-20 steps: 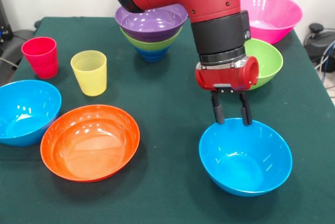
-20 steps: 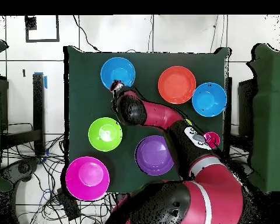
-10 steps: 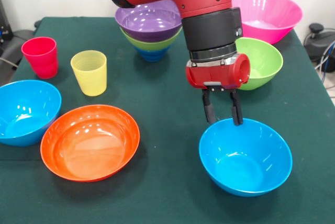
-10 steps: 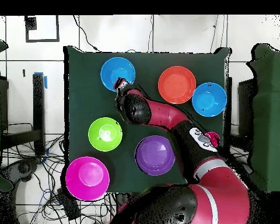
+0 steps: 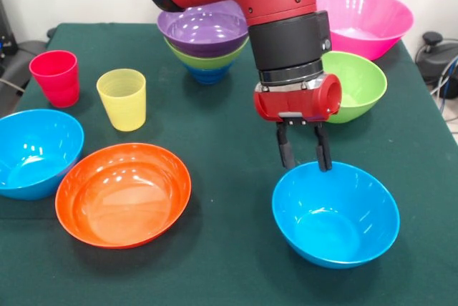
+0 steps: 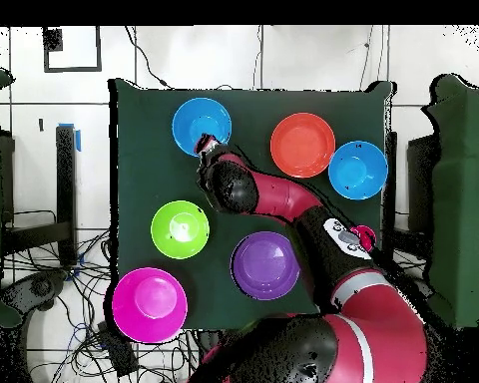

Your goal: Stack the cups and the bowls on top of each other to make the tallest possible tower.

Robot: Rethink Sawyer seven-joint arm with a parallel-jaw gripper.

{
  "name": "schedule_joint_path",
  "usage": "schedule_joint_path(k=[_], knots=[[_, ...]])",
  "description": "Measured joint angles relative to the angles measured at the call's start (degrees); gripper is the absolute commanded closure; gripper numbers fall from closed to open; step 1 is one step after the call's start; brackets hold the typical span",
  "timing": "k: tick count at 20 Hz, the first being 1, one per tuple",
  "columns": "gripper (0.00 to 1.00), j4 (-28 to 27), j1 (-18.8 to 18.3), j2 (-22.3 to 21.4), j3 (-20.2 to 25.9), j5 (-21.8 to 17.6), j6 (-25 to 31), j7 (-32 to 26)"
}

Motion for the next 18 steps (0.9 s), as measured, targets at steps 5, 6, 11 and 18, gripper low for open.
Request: schedule_joint_path(k=[5,6,11,18], knots=[[0.00,0.1,-0.2,0.3,0.0,-0.8,0.0,0.0],[0.00,0.1,-0.2,0.4,0.0,-0.9,0.0,0.0],[0.00,0.2,-0.4,0.6,0.0,-1.4,0.0,0.0],[0.00,0.3,-0.8,0.9,0.0,-2.2,0.0,0.0]])
